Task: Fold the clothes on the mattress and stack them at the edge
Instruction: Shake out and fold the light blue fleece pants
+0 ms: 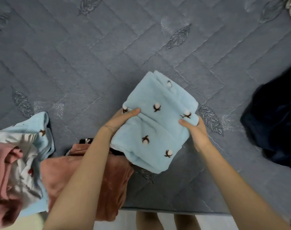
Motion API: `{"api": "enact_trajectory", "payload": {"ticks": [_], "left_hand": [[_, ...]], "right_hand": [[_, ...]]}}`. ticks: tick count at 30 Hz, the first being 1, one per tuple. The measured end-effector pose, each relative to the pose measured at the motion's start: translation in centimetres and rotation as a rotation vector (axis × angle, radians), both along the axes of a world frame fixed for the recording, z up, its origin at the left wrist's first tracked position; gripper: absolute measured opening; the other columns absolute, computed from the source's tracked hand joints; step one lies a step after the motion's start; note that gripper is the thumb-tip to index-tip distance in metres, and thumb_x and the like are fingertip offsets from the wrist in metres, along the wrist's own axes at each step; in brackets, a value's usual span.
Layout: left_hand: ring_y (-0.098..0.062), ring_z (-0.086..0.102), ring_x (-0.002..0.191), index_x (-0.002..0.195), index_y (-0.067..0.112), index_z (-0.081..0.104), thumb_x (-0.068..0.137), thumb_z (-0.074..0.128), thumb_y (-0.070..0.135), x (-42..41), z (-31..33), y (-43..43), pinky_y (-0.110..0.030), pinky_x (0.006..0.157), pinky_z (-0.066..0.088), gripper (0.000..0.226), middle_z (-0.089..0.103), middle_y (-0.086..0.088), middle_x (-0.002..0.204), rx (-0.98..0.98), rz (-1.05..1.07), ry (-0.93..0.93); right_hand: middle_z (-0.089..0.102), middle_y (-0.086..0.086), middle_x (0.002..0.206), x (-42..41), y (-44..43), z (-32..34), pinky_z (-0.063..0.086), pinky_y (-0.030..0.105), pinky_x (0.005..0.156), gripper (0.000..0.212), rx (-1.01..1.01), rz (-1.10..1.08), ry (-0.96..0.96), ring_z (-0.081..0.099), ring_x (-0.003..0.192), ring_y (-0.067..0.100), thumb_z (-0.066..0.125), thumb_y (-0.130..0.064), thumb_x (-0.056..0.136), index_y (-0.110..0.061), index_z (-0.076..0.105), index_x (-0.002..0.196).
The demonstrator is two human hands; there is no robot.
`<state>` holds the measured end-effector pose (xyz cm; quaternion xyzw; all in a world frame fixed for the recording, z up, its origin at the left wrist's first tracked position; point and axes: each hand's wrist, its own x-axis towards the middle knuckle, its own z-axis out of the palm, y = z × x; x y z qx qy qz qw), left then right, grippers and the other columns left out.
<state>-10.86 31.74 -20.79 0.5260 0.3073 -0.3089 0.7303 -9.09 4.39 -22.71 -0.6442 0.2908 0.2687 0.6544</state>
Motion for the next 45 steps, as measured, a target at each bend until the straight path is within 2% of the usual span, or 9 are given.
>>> {"api": "enact_trajectory", "payload": {"ticks": [6, 11, 15, 18, 21, 27, 33, 38, 45], "left_hand": [[-0.014, 0.070, 0.096, 0.108, 0.021, 0.070, 0.077, 0.079, 0.029, 5.2, 0.5, -7.5, -0.025, 0.076, 0.056, 0.034, 0.074, 0.003, 0.104, 0.131, -0.205, -0.141], [-0.010, 0.070, 0.088, 0.096, 0.020, 0.072, 0.075, 0.081, 0.027, 7.8, 0.2, -13.6, -0.021, 0.070, 0.055, 0.025, 0.075, 0.005, 0.094, 0.192, -0.444, -0.298], [-0.013, 0.064, 0.090, 0.099, 0.022, 0.070, 0.073, 0.079, 0.045, 7.4, -0.4, -15.6, -0.033, 0.082, 0.053, 0.036, 0.070, 0.006, 0.095, 0.601, -0.698, -0.480], [-0.010, 0.059, 0.096, 0.109, 0.023, 0.063, 0.081, 0.070, 0.049, 6.0, -0.2, -14.7, -0.028, 0.085, 0.047, 0.039, 0.066, 0.008, 0.106, 0.903, -0.568, -0.598], [-0.005, 0.055, 0.091, 0.105, 0.029, 0.055, 0.087, 0.063, 0.046, 3.3, 0.6, -13.4, -0.014, 0.077, 0.042, 0.026, 0.059, 0.014, 0.102, 0.950, -0.242, -0.578], [-0.021, 0.050, 0.082, 0.096, 0.017, 0.045, 0.091, 0.062, 0.036, -4.2, 1.0, -14.5, -0.030, 0.078, 0.046, 0.026, 0.050, -0.012, 0.096, 0.882, 0.213, -0.485], [-0.011, 0.041, 0.071, 0.081, 0.028, 0.040, 0.088, 0.063, 0.038, -6.6, 0.3, -18.6, -0.023, 0.065, 0.040, 0.027, 0.043, 0.003, 0.080, 0.852, 0.238, -0.378], [0.002, 0.033, 0.051, 0.065, 0.022, 0.031, 0.101, 0.046, 0.021, -3.5, -0.1, -17.3, -0.014, 0.053, 0.031, 0.039, 0.031, 0.007, 0.062, 0.932, 0.505, -0.367], [-0.008, 0.027, 0.048, 0.059, 0.024, 0.027, 0.103, 0.037, 0.031, 0.5, -1.9, -13.4, -0.022, 0.045, 0.022, 0.046, 0.032, 0.008, 0.054, 1.152, 0.072, -0.377]], "right_hand": [[0.072, -0.001, 0.111, -4.5, -7.5, 0.3, 0.055, 0.039, 0.087, 0.041, 0.072, -0.082, 0.130, 0.068, 0.104, 0.020, 0.072, -0.013, 0.079, -0.020, 0.062, 0.118], [0.069, 0.001, 0.119, -8.3, -11.5, -0.7, 0.053, 0.041, 0.091, 0.050, 0.111, -0.117, 0.173, 0.066, 0.107, 0.020, 0.072, -0.019, 0.078, -0.018, 0.058, 0.126], [0.071, 0.002, 0.111, -9.9, -12.9, -0.9, 0.056, 0.039, 0.088, 0.045, -0.065, 0.054, 0.357, 0.070, 0.095, 0.020, 0.071, -0.030, 0.084, -0.015, 0.058, 0.125], [0.070, 0.000, 0.090, -9.3, -13.4, -0.3, 0.056, 0.039, 0.080, 0.043, -0.462, 0.184, 0.316, 0.069, 0.081, 0.020, 0.073, -0.052, 0.077, -0.015, 0.062, 0.097], [0.057, -0.007, 0.091, -8.2, -13.2, 0.5, 0.046, 0.027, 0.070, 0.042, -0.744, 0.124, -0.053, 0.057, 0.080, 0.009, 0.074, -0.053, 0.074, -0.022, 0.055, 0.095], [0.058, -0.008, 0.094, -3.7, -10.8, 0.7, 0.041, 0.018, 0.068, 0.018, -0.499, 0.097, -0.272, 0.053, 0.079, -0.003, 0.061, -0.042, 0.090, -0.027, 0.055, 0.097], [0.051, -0.002, 0.067, -2.5, -10.3, -0.2, 0.035, 0.021, 0.055, 0.034, -0.579, 0.076, -0.367, 0.044, 0.058, 0.009, 0.056, -0.037, 0.095, -0.009, 0.048, 0.078], [0.033, -0.009, 0.056, -1.7, -11.2, 0.2, 0.027, 0.019, 0.050, 0.040, -0.604, 0.016, -0.446, 0.029, 0.051, 0.004, 0.051, -0.032, 0.098, -0.020, 0.034, 0.064], [0.031, -0.011, 0.052, 0.9, -12.9, -0.2, 0.028, 0.015, 0.047, 0.046, -0.701, 0.104, -0.465, 0.036, 0.047, 0.000, 0.053, -0.036, 0.095, -0.026, 0.027, 0.059]]}}
